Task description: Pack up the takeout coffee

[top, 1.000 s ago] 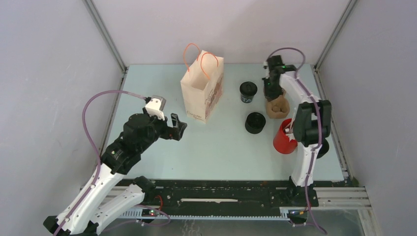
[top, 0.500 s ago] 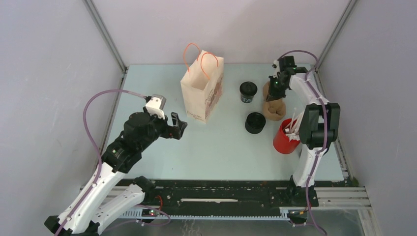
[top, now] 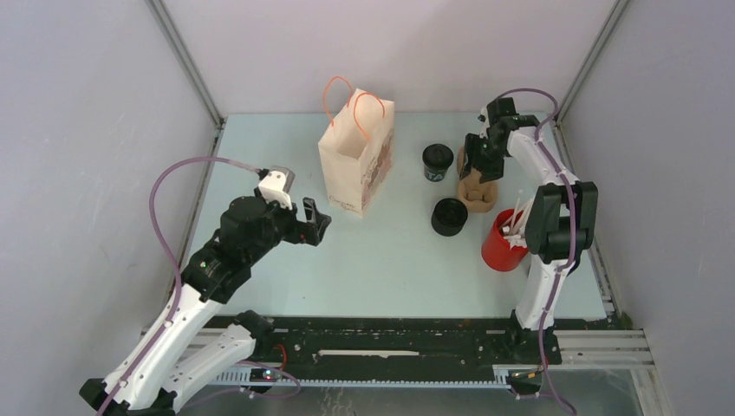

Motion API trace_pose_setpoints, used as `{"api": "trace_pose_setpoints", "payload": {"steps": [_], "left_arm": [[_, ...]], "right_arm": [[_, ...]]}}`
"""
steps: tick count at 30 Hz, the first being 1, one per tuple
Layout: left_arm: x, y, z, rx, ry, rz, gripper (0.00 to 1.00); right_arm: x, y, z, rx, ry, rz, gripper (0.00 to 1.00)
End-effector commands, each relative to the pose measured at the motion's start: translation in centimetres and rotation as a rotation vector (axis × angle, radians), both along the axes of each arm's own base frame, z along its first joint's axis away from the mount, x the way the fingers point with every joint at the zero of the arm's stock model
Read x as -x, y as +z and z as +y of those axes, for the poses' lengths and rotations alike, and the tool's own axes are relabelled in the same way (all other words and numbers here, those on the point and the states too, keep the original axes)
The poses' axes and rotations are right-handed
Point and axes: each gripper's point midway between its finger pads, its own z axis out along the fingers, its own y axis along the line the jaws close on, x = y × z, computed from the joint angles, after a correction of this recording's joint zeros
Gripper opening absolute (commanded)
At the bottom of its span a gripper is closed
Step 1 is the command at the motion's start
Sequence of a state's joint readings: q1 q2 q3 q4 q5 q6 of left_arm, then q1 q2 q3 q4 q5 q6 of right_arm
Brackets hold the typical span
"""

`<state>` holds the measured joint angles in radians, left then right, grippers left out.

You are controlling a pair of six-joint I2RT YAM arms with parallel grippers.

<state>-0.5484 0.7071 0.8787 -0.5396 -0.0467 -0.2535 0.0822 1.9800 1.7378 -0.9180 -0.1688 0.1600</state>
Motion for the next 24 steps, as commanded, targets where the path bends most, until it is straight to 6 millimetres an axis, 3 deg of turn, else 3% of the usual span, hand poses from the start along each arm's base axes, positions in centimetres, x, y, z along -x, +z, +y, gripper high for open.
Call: {"api": "trace_pose_setpoints", "payload": {"steps": [1, 10, 18, 19, 22, 24], "left_arm": [[-0.3, -0.4, -0.3, 0.01, -0.012, -0.006, 0.95], [-0.3, -0.3, -0.3, 0.013, -0.009, -0.008, 0.95], [-0.2, -0.4, -0.2, 0.011, -0.008, -0.009, 0.95], [-0.2, -0.4, -0.2, 0.009, -0.007, -0.007, 0.95], [-0.2, -0.4, -0.2, 0.011, -0.008, -0.008, 0.95], [-0.2, -0.4, -0.2, 0.011, -0.01, -0.008, 0.95]], "right_arm": [[1.4, 1.8, 0.9, -0.006, 0.035, -0.01, 0.63], [1.9, -0.4, 1.6, -0.012, 0.059, 0.042, 0.58], [0.7, -1.6, 2.1, -0.028, 0.062, 0.058, 0.41], [0.6, -1.7, 2.1, -0.03, 0.056, 0.061, 0.4], [0.5, -1.8, 1.8, -0.012, 0.051, 0.063, 0.52], [0.4, -1.9, 1.7, -0.009, 0.053, 0.06, 0.52]]}}
